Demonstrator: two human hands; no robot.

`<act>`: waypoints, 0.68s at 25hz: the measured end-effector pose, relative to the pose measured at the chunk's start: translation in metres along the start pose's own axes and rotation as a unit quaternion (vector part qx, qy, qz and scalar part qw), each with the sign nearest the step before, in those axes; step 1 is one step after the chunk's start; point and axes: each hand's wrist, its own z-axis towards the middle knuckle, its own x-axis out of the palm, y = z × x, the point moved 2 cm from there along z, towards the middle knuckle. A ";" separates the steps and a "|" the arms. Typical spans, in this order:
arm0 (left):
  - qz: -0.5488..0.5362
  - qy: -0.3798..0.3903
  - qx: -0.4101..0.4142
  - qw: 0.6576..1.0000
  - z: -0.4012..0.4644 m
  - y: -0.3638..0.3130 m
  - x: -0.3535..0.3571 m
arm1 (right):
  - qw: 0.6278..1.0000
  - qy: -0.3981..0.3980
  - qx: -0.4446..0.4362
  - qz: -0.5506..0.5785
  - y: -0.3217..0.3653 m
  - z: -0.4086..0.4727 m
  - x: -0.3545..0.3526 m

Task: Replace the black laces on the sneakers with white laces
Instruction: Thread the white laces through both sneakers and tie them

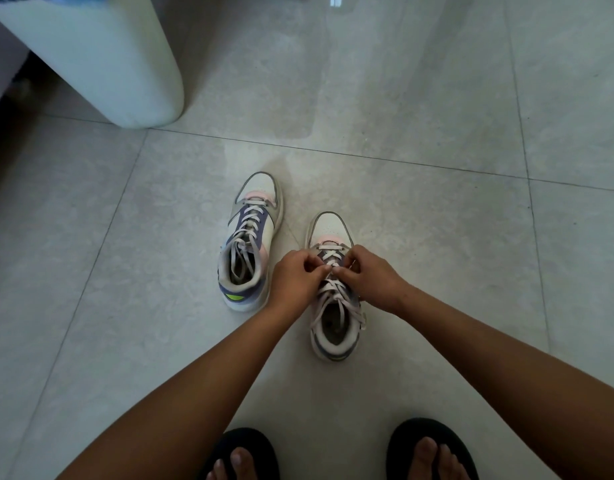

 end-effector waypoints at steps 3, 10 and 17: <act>0.071 0.011 0.004 0.997 0.009 -0.010 0.000 | 0.995 -0.013 -0.004 -0.102 0.010 0.002 0.004; 0.438 0.129 0.154 0.876 0.010 -0.028 0.010 | 0.919 0.068 0.008 -0.389 0.035 0.015 0.008; 0.315 0.185 0.156 0.918 0.017 -0.023 -0.001 | 0.941 0.101 -0.088 -0.311 0.025 0.022 -0.007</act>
